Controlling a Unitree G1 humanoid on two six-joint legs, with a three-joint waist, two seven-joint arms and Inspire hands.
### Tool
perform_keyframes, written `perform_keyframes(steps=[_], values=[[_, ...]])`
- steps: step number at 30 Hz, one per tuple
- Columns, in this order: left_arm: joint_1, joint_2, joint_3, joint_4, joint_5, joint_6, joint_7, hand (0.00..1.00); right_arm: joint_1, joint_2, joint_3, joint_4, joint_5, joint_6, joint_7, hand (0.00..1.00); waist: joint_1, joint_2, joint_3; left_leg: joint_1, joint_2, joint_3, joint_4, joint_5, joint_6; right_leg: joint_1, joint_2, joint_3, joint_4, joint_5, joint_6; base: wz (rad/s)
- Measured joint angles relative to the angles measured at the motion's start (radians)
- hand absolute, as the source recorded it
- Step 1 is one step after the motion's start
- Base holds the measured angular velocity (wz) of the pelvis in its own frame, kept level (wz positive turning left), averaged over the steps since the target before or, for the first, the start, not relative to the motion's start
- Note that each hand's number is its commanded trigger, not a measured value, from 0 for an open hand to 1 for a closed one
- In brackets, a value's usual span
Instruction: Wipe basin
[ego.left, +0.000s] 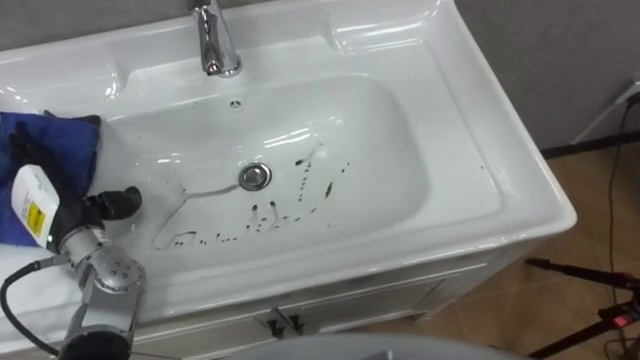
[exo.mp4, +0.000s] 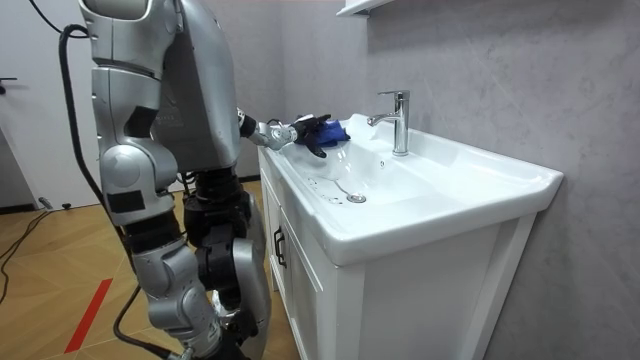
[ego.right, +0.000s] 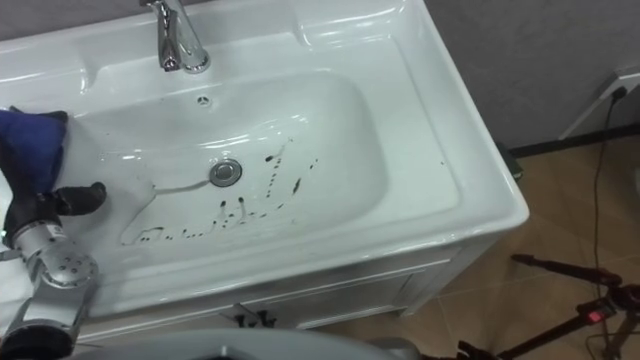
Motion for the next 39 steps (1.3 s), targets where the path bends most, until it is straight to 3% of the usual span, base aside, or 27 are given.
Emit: perform_keyframes(steps=[8,17,28,39], values=[[0.025,0.000,0.013,-0.039,0.003,-0.004,0.077,0.00,-0.001,0.001,0.001,0.000,-0.003,-0.001,-0.011,0.00,0.007,-0.006,-0.0047,0.005,0.000,-0.011,-0.001,0.000,0.000,0.002,0.001,-0.004,-0.002,0.000,0.000,-0.03],[0.026,0.000,0.014,-0.046,0.003,-0.006,0.130,0.00,0.002,0.002,0.008,0.000,-0.001,-0.002,-0.011,0.00,0.012,-0.006,-0.0042,0.004,0.000,-0.014,-0.001,0.000,0.000,0.002,0.001,-0.005,-0.005,0.000,0.000,0.00],[0.034,0.001,0.016,-0.035,0.000,0.006,0.131,0.00,0.004,0.001,0.006,-0.004,-0.008,0.003,-0.022,0.00,0.007,-0.003,-0.0028,0.002,0.000,-0.012,-0.001,0.000,0.000,0.008,0.001,-0.011,-0.007,0.000,0.000,0.00],[0.033,0.006,0.031,0.036,-0.008,0.030,0.114,0.00,0.018,-0.003,-0.023,-0.007,-0.016,0.037,-0.024,0.00,0.013,0.011,-0.0026,0.035,0.000,-0.009,-0.016,0.001,-0.002,0.020,0.002,0.002,-0.009,0.000,0.000,-0.08]])
